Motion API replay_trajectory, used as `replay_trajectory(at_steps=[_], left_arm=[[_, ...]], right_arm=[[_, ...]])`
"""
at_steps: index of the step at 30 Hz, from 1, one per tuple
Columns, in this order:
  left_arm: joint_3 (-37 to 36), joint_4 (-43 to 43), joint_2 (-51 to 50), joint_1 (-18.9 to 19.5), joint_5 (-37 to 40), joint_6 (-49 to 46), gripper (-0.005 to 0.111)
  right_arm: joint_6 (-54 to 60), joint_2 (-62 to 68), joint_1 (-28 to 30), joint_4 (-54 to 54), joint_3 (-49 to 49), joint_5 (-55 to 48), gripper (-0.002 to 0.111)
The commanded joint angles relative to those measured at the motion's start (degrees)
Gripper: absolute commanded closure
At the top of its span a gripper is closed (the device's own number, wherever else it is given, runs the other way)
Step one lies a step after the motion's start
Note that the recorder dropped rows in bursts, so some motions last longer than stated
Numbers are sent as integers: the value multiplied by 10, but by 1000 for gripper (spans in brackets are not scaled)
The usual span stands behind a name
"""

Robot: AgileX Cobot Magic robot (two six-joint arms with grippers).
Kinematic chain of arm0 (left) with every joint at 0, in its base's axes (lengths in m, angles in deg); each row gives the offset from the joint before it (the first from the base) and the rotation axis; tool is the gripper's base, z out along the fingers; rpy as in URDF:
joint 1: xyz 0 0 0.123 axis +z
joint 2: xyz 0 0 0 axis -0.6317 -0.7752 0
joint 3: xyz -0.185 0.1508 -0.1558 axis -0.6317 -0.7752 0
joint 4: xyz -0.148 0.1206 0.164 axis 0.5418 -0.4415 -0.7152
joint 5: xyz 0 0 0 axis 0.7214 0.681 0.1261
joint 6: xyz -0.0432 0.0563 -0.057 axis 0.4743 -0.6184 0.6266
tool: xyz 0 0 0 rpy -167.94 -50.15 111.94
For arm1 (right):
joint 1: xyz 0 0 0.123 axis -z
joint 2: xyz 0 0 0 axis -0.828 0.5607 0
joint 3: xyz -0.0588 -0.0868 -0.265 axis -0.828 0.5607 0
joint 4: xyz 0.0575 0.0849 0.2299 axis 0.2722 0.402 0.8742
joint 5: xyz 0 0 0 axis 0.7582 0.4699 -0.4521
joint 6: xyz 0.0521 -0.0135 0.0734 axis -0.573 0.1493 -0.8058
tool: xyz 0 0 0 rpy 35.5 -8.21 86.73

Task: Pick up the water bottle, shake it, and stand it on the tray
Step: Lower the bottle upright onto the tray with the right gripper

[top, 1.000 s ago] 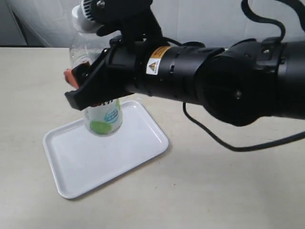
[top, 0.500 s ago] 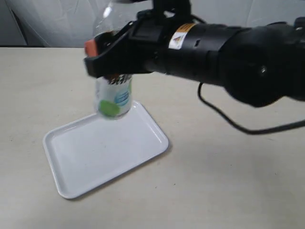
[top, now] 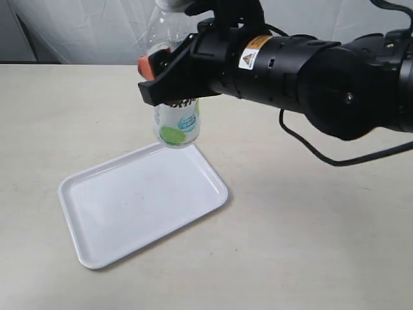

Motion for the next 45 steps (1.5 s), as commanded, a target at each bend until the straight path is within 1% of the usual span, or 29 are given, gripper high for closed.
replay_trajectory(at_steps=[1, 7, 11, 15, 19, 21, 22, 27, 29, 30, 32, 34, 36, 37, 38, 39, 41, 45], left_arm=[[-1, 1, 2, 0, -1, 2, 106], [-1, 1, 2, 0, -1, 2, 106], [-1, 1, 2, 0, -1, 2, 106], [-1, 1, 2, 0, -1, 2, 106], [-1, 1, 2, 0, -1, 2, 106], [-1, 1, 2, 0, -1, 2, 106], [-1, 1, 2, 0, -1, 2, 106], [-1, 1, 2, 0, -1, 2, 106], [-1, 1, 2, 0, -1, 2, 106], [-1, 1, 2, 0, -1, 2, 106], [-1, 1, 2, 0, -1, 2, 106], [-1, 1, 2, 0, -1, 2, 106], [-1, 1, 2, 0, -1, 2, 106], [-1, 1, 2, 0, -1, 2, 106], [-1, 1, 2, 0, -1, 2, 106], [-1, 1, 2, 0, -1, 2, 106], [-1, 1, 2, 0, -1, 2, 106], [-1, 1, 2, 0, -1, 2, 106]], right_arm=[[-1, -7, -10, -6, 44, 127, 109], [-9, 24, -37, -7, 120, 315, 109], [-49, 73, -38, -31, 125, 348, 109], [-52, 139, -38, -33, 125, 385, 109], [-52, 179, -38, -33, 123, 394, 109], [-90, 190, -38, -30, 123, 382, 109], [-103, 190, -37, -30, 123, 366, 109], [-97, 190, -37, -30, 111, 287, 109], [-72, 190, -37, -64, 86, 235, 109], [-72, 190, -37, -79, 77, 219, 107], [-72, 190, -37, -93, 56, 184, 95], [-72, 190, -37, -91, 39, 156, 78], [-72, 190, -37, -82, 23, 138, 54], [-72, 190, -37, -73, 18, 137, 44], [-72, 190, -37, -64, 15, 137, 35], [-72, 190, -37, -60, 14, 137, 30], [-72, 190, -37, -58, 10, 134, 26], [-72, 190, -37, -61, 9, 127, 25]])
